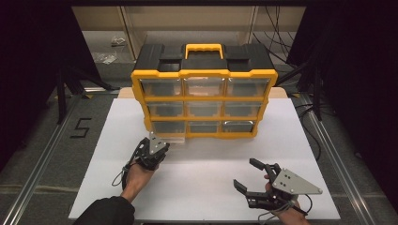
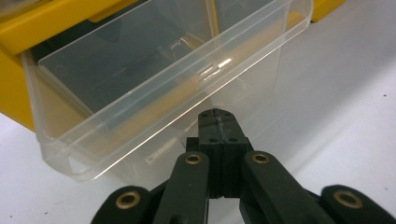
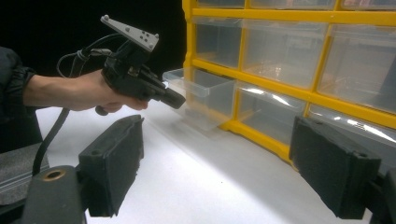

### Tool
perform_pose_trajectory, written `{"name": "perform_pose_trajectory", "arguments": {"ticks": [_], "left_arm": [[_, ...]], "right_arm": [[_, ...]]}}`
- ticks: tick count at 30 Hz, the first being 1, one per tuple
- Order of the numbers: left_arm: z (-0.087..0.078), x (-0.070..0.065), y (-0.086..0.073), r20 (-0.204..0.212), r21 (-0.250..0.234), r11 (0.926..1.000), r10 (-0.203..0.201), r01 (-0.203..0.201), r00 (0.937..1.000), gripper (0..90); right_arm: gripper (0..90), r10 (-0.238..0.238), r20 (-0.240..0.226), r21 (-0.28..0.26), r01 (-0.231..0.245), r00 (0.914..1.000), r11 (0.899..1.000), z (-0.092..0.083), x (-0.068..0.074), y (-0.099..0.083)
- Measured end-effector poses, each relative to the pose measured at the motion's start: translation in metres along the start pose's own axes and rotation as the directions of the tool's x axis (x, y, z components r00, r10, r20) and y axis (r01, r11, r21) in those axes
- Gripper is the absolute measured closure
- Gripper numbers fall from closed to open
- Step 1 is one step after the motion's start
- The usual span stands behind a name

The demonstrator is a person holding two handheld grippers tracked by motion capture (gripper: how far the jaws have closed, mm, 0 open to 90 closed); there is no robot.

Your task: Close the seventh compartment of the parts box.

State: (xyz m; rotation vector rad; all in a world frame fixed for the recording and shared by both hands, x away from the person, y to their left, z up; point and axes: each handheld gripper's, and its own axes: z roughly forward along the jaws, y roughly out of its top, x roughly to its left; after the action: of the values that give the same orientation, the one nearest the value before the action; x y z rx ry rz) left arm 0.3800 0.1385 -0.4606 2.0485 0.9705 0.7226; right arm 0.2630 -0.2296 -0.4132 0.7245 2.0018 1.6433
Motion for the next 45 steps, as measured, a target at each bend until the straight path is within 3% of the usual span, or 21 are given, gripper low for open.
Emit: {"name": "perform_pose_trajectory", "arguments": {"ticks": [23, 45], "left_arm": [[0.0064, 0.0018, -0.0016, -0.033, -0.009, 0.9995, 0.031, -0.031, 0.999, 89.7], [0.0081, 0.0061, -0.0023, -0.071, -0.029, 0.9995, 0.013, -0.015, 0.9974, 89.7]], "right_arm": [[18.9, 0.001, -0.001, -0.002, -0.001, 1.0, 1.0, 0.0001, -0.0003, 0.0002], [18.9, 0.002, 0.0, -0.001, -0.002, 1.0, 1.0, -0.0002, -0.0002, 0.0003]]}}
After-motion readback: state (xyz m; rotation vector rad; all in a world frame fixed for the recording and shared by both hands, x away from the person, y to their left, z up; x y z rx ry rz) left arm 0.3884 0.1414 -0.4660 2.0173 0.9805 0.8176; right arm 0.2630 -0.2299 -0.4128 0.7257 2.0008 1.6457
